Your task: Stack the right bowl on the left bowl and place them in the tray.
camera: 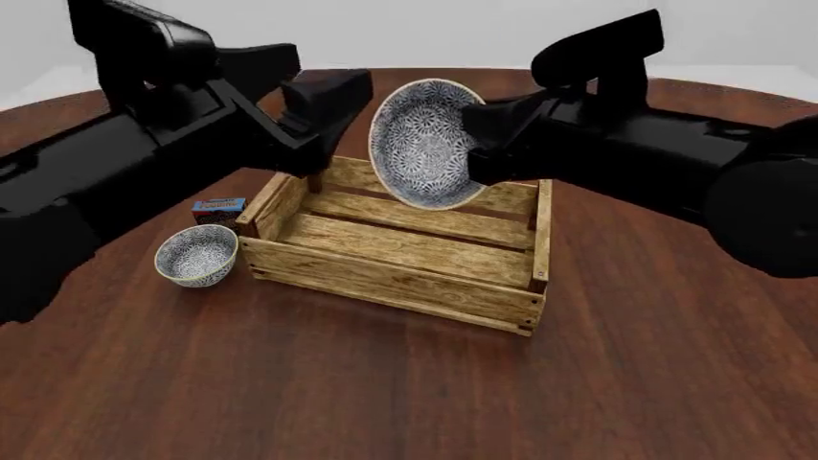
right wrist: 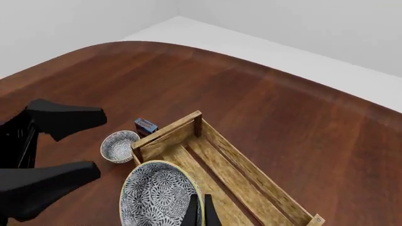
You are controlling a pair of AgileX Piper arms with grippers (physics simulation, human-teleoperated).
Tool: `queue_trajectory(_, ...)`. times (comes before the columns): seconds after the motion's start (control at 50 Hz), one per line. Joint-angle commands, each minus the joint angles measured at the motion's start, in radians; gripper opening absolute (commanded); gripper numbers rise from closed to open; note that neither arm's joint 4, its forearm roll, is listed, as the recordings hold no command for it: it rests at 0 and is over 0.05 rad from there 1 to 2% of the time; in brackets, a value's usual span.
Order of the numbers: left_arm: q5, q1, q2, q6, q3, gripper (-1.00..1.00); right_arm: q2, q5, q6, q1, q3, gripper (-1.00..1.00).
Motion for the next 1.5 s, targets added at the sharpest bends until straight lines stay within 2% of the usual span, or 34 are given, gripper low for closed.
queue_trajectory(0.02, -0.03, -0.019, 0.072, -0.017, -0.012, 1.0, 0.009, -0.004, 0.005, 0.011, -0.006, -1.0)
queue_trajectory(0.44, -0.094, 0.002, 0.2, -0.018, -0.027, 1.0, 0.024, -0.01, 0.0, 0.019, -0.009, -1.0)
queue_trajectory(0.88, -0.146, -0.004, 0.318, -0.054, -0.036, 1.0, 0.017, -0.007, -0.001, 0.028, -0.004, -1.0)
queue_trajectory(0.9, -0.147, -0.005, 0.321, -0.054, -0.036, -1.0, 0.016, -0.006, -0.002, 0.028, -0.004, -1.0)
queue_trajectory(1.4, -0.141, -0.013, 0.291, -0.068, -0.026, -1.0, 0.002, -0.005, 0.0, 0.026, 0.0, -1.0)
queue_trajectory(1.42, -0.14, -0.012, 0.29, -0.068, -0.026, -1.0, 0.001, -0.004, 0.002, 0.025, 0.0, 1.0)
queue_trajectory(1.5, -0.141, -0.006, 0.288, -0.061, -0.025, -1.0, -0.006, -0.004, -0.004, 0.019, 0.002, 1.0)
